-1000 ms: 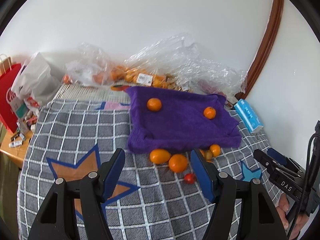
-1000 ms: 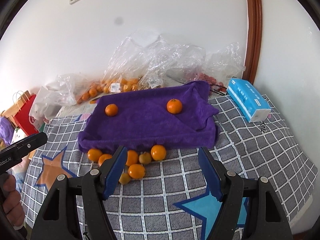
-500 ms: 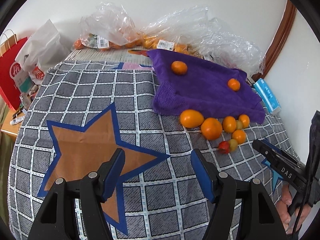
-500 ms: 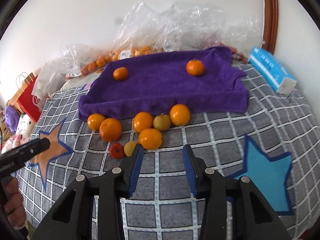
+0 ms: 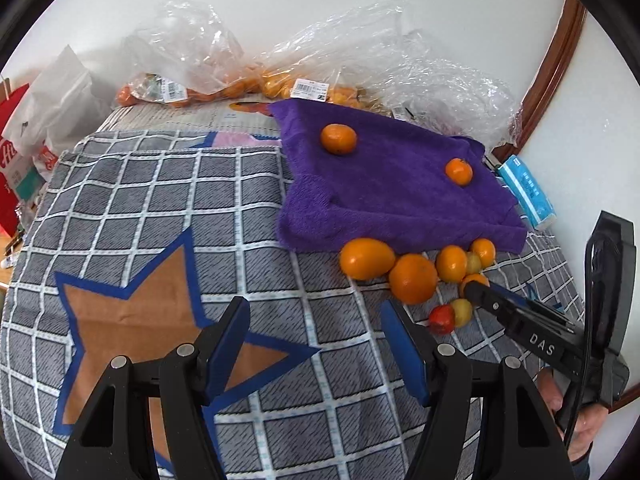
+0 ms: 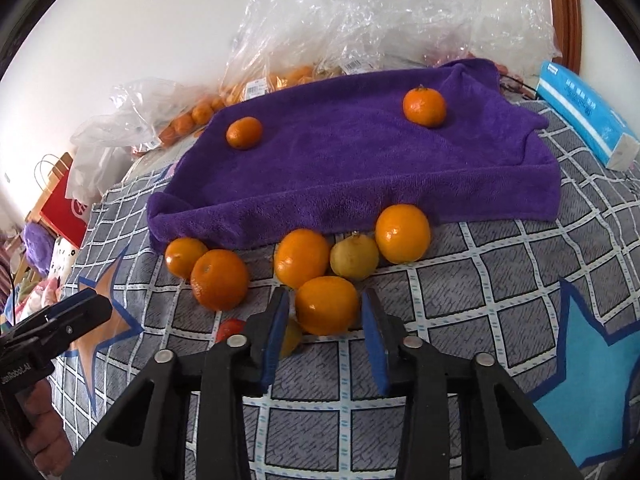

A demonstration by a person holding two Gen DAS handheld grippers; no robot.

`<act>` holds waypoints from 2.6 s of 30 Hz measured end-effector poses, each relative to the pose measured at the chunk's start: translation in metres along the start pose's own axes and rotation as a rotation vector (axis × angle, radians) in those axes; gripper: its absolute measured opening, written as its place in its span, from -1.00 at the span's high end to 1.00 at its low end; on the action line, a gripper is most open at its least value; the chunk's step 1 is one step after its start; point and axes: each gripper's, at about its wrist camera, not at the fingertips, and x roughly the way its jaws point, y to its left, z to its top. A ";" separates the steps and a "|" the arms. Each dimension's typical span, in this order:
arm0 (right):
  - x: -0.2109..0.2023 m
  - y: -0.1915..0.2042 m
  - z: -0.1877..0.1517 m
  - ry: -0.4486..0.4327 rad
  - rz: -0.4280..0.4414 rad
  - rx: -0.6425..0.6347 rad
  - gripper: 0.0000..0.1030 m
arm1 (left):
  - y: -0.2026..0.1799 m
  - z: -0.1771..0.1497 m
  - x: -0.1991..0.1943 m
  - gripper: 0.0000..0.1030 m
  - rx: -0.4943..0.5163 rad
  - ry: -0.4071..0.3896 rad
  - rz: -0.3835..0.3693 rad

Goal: Organize fruits
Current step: 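Grasp a tangerine with the right gripper while the left grasps an oval orange, then lift the tangerine and the oval orange off the cover with both grippers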

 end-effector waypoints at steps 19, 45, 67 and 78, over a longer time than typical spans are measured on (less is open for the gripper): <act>-0.022 -0.055 -0.019 -0.058 -0.105 -0.003 0.33 | -0.018 0.026 0.062 0.27 -0.109 0.069 -0.140; -0.023 -0.055 -0.023 -0.081 -0.136 -0.008 0.33 | -0.006 0.000 0.041 0.21 -0.053 -0.079 -0.043; -0.034 -0.057 -0.026 -0.149 -0.117 0.010 0.33 | -0.008 -0.006 0.017 0.21 -0.075 -0.224 -0.060; -0.032 -0.059 -0.025 -0.129 -0.136 0.022 0.33 | -0.016 -0.007 0.015 0.21 -0.020 -0.217 -0.051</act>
